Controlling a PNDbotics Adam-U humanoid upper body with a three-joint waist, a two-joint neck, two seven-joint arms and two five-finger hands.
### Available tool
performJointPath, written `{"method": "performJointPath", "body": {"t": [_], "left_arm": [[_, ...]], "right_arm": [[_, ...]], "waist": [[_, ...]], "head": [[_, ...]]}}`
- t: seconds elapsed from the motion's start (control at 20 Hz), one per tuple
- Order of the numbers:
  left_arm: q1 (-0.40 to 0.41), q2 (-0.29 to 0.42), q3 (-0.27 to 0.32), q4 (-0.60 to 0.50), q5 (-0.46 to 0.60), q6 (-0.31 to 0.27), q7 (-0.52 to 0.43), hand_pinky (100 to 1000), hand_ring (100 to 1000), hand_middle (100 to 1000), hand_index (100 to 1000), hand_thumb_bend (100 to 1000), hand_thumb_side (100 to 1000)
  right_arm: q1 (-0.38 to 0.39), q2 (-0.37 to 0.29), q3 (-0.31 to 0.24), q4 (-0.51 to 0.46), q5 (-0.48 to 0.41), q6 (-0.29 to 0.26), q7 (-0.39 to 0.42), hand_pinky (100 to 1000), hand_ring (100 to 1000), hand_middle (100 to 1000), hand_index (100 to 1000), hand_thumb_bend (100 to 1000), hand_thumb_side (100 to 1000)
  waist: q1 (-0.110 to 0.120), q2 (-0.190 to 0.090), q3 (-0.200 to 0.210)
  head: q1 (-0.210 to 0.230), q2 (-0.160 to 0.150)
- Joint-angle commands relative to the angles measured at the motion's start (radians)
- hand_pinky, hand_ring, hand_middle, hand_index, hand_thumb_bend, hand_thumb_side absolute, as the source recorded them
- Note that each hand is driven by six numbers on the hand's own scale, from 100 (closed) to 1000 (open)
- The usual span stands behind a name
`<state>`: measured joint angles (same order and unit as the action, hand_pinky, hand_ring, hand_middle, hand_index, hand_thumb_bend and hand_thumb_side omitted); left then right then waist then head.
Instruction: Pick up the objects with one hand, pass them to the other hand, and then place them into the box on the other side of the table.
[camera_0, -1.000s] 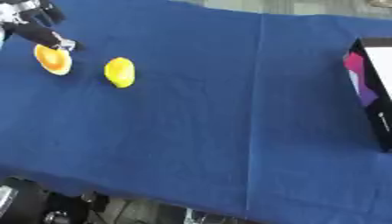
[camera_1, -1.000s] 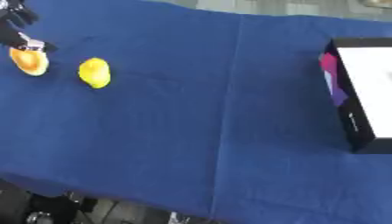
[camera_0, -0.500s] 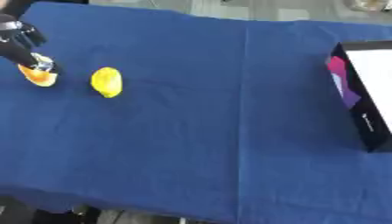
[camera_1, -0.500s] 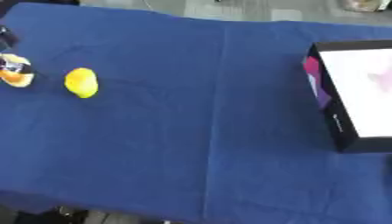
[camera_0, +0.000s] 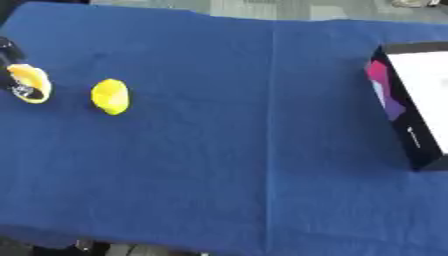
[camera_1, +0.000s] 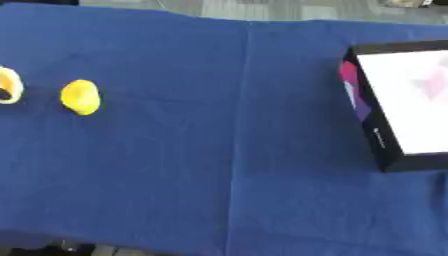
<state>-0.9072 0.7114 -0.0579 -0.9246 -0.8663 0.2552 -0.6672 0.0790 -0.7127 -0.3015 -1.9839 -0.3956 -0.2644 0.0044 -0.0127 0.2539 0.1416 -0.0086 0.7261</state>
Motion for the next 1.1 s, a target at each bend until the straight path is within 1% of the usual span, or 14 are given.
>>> {"method": "performJointPath", "body": {"t": [0.05,0.4,0.65,0.7,0.75,0.8,0.85,0.9,1.0,1.05,1.1], "left_arm": [[-0.018,0.046,0.029,0.025,-0.022,0.02,0.008,848,842,772,843,673,234],[-0.018,0.038,0.046,0.06,-0.023,0.053,0.07,844,832,769,846,613,136],[-0.024,0.03,0.043,0.067,-0.019,0.071,0.107,843,830,769,844,570,119],[-0.026,0.028,0.046,0.07,-0.017,0.076,0.116,844,828,770,847,542,119],[-0.028,0.025,0.049,0.074,-0.012,0.083,0.125,845,828,771,848,533,128],[-0.029,0.021,0.052,0.081,-0.005,0.088,0.133,849,827,773,847,508,149],[-0.031,0.017,0.053,0.088,0.004,0.092,0.138,849,827,773,847,508,149],[-0.032,0.014,0.055,0.094,0.015,0.095,0.142,853,825,774,844,475,166],[-0.034,0.008,0.057,0.103,0.04,0.097,0.152,856,824,773,839,460,184],[-0.035,0.005,0.057,0.108,0.053,0.096,0.152,857,824,773,838,457,188],[-0.035,0.002,0.056,0.114,0.065,0.094,0.151,858,824,772,832,452,205]], "right_arm": [[-0.002,-0.013,-0.007,-0.016,0.014,-0.001,0.003,912,1000,916,1000,100,470],[-0.006,-0.004,-0.002,-0.016,0.036,0.013,0.008,916,1000,915,1000,100,470],[-0.014,-0.001,0.003,-0.016,0.049,0.031,0.014,918,1000,916,1000,100,470],[-0.016,-0.001,0.004,-0.016,0.051,0.034,0.016,919,1000,916,1000,100,470],[-0.017,-0.001,0.005,-0.016,0.052,0.036,0.017,919,1000,915,1000,100,470],[-0.019,-0.001,0.006,-0.016,0.053,0.038,0.019,919,1000,914,1000,100,470],[-0.021,-0.002,0.007,-0.016,0.053,0.038,0.02,919,1000,914,1000,100,470],[-0.022,-0.002,0.008,-0.016,0.054,0.039,0.022,920,1000,913,1000,100,470],[-0.025,-0.002,0.01,-0.016,0.056,0.04,0.026,920,1000,912,1000,100,470],[-0.027,-0.001,0.011,-0.016,0.057,0.042,0.027,920,1000,911,1000,100,454],[-0.028,0.0,0.012,-0.016,0.059,0.043,0.029,920,1000,910,1000,100,470]], "waist": [[0.006,0.002,-0.001],[0.005,0.007,-0.003],[0.007,0.011,-0.008],[0.007,0.011,-0.01],[0.008,0.012,-0.012],[0.008,0.013,-0.014],[0.008,0.014,-0.016],[0.008,0.015,-0.018],[0.008,0.018,-0.022],[0.009,0.019,-0.024],[0.009,0.021,-0.026]], "head": [[0.009,-0.013],[0.022,-0.014],[0.027,-0.014],[0.029,-0.016],[0.03,-0.017],[0.032,-0.019],[0.033,-0.02],[0.034,-0.022],[0.036,-0.024],[0.037,-0.025],[0.037,-0.026]]}}
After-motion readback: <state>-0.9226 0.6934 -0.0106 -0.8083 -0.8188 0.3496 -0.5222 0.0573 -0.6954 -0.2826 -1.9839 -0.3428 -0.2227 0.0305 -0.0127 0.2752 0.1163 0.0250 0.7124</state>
